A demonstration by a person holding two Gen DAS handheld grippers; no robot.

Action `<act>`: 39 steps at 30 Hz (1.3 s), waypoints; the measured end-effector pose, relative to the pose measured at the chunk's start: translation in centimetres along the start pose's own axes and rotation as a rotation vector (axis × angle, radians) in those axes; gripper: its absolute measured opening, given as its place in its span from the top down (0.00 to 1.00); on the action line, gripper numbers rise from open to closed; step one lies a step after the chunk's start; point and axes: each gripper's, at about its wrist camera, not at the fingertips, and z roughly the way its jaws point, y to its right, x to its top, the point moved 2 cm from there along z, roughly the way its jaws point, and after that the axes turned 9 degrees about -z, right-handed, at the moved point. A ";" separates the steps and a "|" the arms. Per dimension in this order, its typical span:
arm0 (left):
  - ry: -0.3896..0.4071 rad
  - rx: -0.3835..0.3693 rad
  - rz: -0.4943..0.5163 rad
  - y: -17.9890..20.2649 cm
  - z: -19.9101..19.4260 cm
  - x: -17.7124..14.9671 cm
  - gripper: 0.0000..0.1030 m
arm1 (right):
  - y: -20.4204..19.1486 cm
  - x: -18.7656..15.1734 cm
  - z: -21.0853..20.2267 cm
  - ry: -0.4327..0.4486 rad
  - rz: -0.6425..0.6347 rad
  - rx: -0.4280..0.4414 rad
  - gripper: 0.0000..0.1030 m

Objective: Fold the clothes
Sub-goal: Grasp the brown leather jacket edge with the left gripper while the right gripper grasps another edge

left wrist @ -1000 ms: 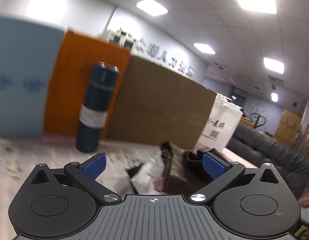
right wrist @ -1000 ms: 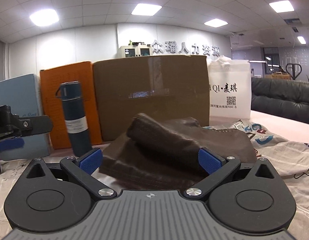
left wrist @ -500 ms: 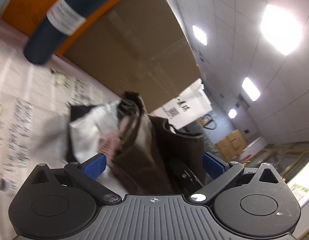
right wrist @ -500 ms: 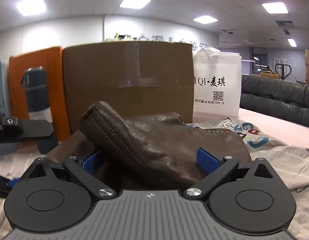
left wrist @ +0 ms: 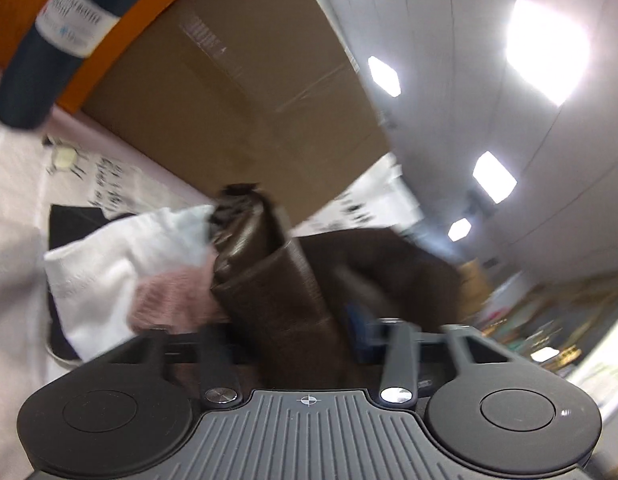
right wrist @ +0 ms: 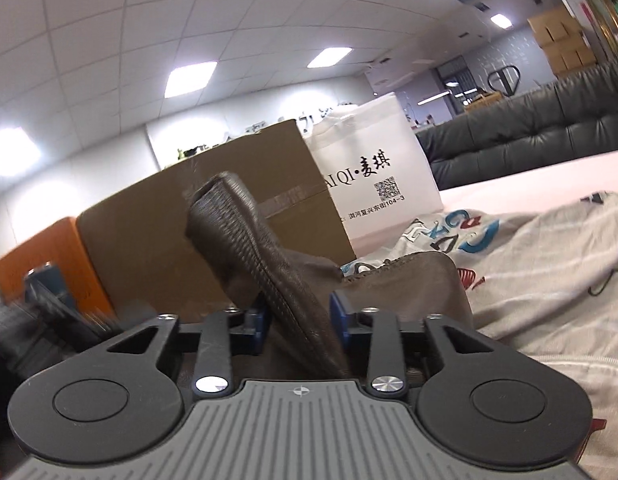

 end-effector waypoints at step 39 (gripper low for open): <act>0.147 0.000 0.270 3.5 -14.4 -2.5 0.89 | -9.5 8.6 -16.2 0.332 -0.021 0.311 0.96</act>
